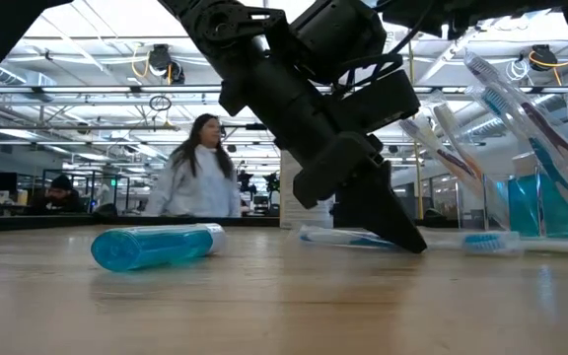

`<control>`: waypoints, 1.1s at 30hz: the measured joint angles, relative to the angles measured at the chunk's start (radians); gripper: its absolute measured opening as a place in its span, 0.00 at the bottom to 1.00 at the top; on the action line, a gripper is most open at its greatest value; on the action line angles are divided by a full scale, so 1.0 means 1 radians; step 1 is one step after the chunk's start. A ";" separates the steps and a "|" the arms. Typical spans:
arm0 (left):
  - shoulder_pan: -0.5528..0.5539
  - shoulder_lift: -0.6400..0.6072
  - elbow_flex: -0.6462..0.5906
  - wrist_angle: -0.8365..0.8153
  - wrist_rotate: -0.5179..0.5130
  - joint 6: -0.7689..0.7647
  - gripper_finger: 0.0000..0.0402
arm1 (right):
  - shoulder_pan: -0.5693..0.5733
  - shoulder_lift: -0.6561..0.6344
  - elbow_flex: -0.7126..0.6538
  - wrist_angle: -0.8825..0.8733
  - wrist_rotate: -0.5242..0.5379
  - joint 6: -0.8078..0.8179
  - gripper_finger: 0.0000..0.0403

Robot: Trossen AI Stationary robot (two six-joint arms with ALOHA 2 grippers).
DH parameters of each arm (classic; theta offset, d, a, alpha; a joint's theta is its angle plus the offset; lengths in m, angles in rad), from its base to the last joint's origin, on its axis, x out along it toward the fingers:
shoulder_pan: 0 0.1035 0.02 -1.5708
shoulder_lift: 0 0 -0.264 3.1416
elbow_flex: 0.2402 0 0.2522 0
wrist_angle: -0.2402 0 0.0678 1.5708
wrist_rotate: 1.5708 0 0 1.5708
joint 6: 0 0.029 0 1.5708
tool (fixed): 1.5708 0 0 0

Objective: Pick & Place toothbrushing station
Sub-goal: Put the blue toothbrush into the transparent organizer

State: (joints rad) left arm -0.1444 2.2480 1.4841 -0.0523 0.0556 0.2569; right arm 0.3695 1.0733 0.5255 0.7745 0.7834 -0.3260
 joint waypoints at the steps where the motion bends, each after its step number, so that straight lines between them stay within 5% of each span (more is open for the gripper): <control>1: 0.001 -0.001 0.000 -0.003 0.000 0.000 0.14 | 0.000 0.000 0.000 -0.001 0.000 0.000 0.52; 4: 0.003 -0.005 0.000 -0.016 0.002 0.000 0.02 | 0.000 0.000 0.000 0.000 0.000 0.000 0.52; 12: -0.004 -0.106 -0.003 -0.169 -0.045 -0.006 0.01 | 0.000 0.000 0.000 -0.001 0.000 -0.010 0.52; 20: -0.031 -0.300 -0.003 -0.291 -0.120 -0.023 0.01 | 0.011 -0.001 0.000 0.000 0.001 -0.039 0.52; 28: -0.061 -0.583 -0.002 -0.418 -0.289 -0.103 0.00 | 0.155 -0.066 0.001 0.000 -0.008 -0.124 0.52; 33: -0.059 -0.672 -0.002 -0.309 -0.265 -0.083 0.00 | 0.133 -0.049 0.001 0.036 -0.261 -0.051 0.52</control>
State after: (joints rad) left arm -0.2031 1.5760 1.4826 -0.3611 -0.2095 0.1738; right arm 0.5020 1.0245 0.5262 0.8102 0.5220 -0.3766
